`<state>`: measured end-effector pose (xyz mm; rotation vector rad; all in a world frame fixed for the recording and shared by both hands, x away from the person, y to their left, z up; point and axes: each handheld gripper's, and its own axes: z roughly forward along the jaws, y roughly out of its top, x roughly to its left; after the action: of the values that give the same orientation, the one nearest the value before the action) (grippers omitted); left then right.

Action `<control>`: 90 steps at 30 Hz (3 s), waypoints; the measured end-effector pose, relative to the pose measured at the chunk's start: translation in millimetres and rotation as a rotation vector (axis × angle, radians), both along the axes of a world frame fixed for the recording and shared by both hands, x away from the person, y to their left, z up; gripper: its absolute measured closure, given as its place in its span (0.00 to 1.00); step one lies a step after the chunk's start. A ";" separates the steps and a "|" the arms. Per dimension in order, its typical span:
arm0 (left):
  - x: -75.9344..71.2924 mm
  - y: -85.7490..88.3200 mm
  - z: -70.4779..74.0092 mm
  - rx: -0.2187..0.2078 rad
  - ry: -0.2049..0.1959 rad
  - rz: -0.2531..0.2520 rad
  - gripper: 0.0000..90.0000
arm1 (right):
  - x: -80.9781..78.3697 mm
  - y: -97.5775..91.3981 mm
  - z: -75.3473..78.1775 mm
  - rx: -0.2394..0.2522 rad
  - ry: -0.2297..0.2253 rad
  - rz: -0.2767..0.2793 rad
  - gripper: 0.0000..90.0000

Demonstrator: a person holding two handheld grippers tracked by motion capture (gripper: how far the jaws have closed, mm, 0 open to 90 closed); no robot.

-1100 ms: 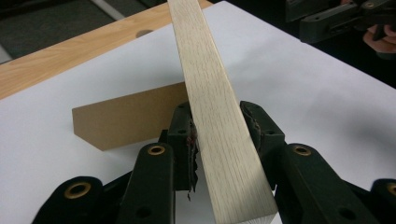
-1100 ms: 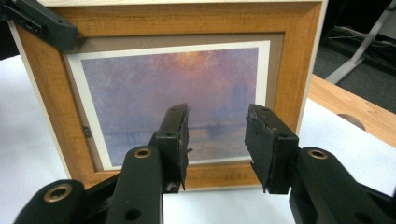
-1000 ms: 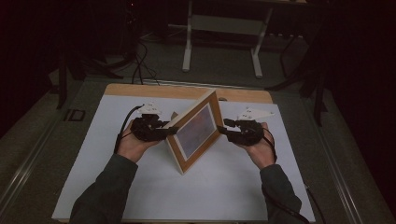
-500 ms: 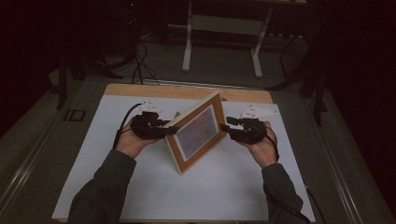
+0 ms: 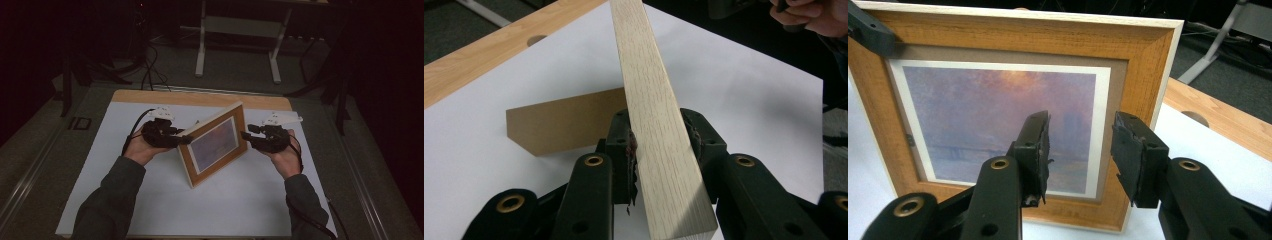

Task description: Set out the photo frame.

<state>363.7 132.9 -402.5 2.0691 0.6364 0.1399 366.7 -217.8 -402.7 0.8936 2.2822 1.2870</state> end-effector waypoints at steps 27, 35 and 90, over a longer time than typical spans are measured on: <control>-16.2 1.6 -16.1 -0.049 0.054 0.144 0.53 | 22.8 -2.1 -8.5 -0.027 0.007 -0.080 0.56; -25.6 8.5 -21.3 -0.055 0.080 0.163 0.60 | 36.4 -0.8 -5.1 -0.007 0.013 -0.078 0.46; 5.7 3.3 -12.8 -0.003 0.054 0.198 0.75 | 77.8 -5.6 -14.1 0.076 0.120 0.007 0.44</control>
<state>369.4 136.2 -415.3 2.0098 0.8735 0.1965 444.5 -223.4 -416.8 1.0148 2.3423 1.3663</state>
